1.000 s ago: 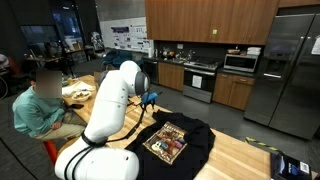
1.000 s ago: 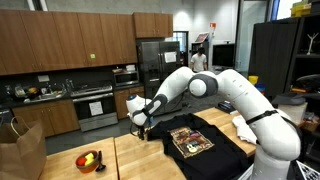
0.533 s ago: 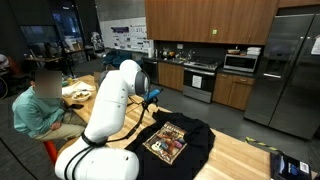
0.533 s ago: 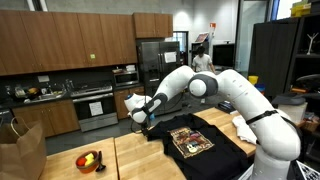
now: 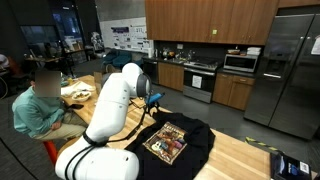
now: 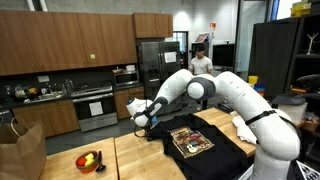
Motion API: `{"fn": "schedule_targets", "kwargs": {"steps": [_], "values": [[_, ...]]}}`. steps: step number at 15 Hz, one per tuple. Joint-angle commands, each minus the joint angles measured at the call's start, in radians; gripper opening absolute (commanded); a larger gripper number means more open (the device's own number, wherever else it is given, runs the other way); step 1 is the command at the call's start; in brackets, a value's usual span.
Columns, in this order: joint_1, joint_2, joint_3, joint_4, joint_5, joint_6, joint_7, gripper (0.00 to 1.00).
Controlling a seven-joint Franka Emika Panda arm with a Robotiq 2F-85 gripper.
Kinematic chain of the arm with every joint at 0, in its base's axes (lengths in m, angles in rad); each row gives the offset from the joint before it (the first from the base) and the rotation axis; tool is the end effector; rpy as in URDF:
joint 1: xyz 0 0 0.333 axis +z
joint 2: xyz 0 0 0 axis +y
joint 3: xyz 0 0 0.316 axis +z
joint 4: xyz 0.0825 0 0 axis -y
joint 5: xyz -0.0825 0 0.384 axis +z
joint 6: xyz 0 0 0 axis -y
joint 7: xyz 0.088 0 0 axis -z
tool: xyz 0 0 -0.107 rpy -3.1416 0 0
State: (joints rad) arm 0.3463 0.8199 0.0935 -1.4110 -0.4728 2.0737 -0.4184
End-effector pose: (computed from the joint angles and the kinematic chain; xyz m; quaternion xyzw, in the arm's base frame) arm 0.6616 0.2718 0.2032 0.8402 0.5125 -0.0715 0.1623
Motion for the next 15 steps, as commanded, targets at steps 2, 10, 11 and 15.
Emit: {"fn": "schedule_targets", "kwargs": {"steps": [2, 10, 11, 15], "values": [[-0.010, 0.013, 0.001, 0.017, -0.016, -0.009, -0.007, 0.44], [-0.037, -0.034, 0.017, -0.032, 0.063, 0.082, 0.146, 0.00], [-0.042, -0.041, 0.019, -0.043, 0.078, 0.106, 0.164, 0.00], [-0.055, -0.087, 0.015, -0.113, 0.126, 0.213, 0.233, 0.01]]}}
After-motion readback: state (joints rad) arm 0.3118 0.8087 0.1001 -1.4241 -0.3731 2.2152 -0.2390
